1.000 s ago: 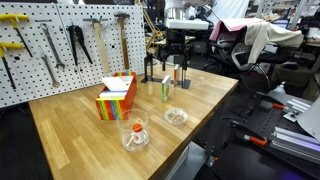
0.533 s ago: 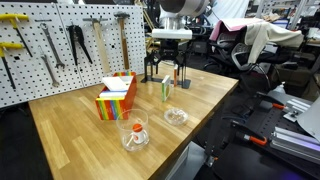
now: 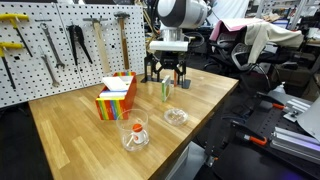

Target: Move the white and green book to the right

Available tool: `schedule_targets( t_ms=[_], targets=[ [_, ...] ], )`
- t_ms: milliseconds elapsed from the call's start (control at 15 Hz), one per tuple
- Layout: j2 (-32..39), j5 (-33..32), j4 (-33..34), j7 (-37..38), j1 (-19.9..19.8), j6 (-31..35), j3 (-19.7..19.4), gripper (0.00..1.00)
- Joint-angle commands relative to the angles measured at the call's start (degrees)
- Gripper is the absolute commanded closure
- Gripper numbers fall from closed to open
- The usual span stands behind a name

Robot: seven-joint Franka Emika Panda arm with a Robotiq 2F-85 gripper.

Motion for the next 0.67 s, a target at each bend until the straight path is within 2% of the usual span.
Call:
schedule_targets(
  t_ms=[0,67,133,200,600],
  targets=[
    [1.86,-0.48,1.10,2.06,1.23,2.73,-1.47,0.00],
    [2.29,-0.66,1.31,2.28,1.37,3.02,-1.71,0.00],
    [2.79,-0.67,1.45,2.27,1.42,3.29,-1.83,0.09],
    [3.18,-0.90,1.49,2.27,1.61,3.70,-2.01,0.27],
    [4.68,-0.89,2.53,0.97,2.38,3.78,-1.72,0.70]
  ],
)
